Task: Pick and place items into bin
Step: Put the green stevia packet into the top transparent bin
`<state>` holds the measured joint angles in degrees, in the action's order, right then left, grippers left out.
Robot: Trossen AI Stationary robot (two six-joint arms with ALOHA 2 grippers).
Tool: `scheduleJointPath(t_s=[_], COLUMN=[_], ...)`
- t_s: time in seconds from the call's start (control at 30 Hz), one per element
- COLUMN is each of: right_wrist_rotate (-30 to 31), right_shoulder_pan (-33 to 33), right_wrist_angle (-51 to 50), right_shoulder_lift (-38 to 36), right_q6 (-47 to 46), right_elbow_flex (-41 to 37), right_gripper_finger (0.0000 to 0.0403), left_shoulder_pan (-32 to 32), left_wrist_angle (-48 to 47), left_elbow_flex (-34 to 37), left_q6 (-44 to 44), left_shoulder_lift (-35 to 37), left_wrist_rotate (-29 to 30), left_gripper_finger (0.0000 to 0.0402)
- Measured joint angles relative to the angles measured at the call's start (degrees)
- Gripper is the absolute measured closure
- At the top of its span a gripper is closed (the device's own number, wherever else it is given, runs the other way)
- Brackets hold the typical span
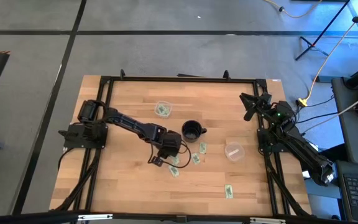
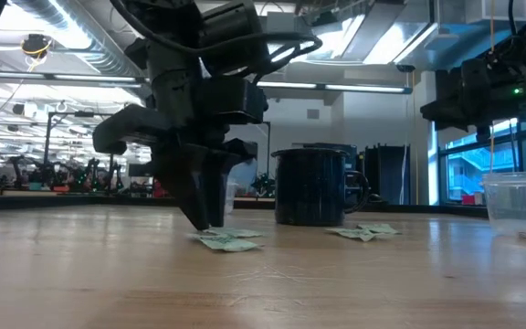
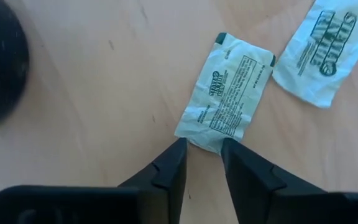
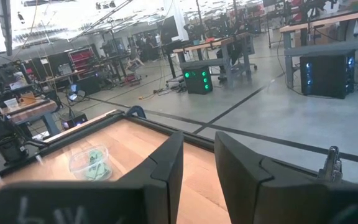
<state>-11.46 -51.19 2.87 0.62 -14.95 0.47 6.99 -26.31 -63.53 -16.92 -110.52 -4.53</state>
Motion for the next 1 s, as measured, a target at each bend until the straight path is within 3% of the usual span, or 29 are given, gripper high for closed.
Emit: scheduleJointPath(t_s=[0.23, 0.6, 0.87, 1.0], right_wrist_rotate=[0.00, 0.00, 0.00, 0.00], right_shoulder_pan=[-0.01, -0.01, -0.01, 0.01], right_wrist_angle=[0.00, 0.00, 0.00, 0.00], right_shoulder_lift=[0.00, 0.00, 0.00, 0.00], right_q6=[-0.84, 0.03, 0.03, 0.03], right_elbow_flex=[0.00, 0.00, 0.00, 0.00], right_gripper_finger=[0.0308, 0.0308, 0.0308, 0.0308], left_shoulder_pan=[-0.82, -1.40, -1.56, -1.87], left_wrist_angle=[-2.77, -3.57, -4.67, -6.26], left_elbow_flex=[-0.12, -0.15, -0.15, -0.21], left_q6=[3.53, 8.19, 8.34, 7.18], left_shoulder_lift=[0.19, 0.24, 0.33, 0.35], left_wrist_rotate=[1.04, 2.53, 8.93, 12.49], left_gripper_finger=[0.0334, 0.0336, 0.0395, 0.0398])
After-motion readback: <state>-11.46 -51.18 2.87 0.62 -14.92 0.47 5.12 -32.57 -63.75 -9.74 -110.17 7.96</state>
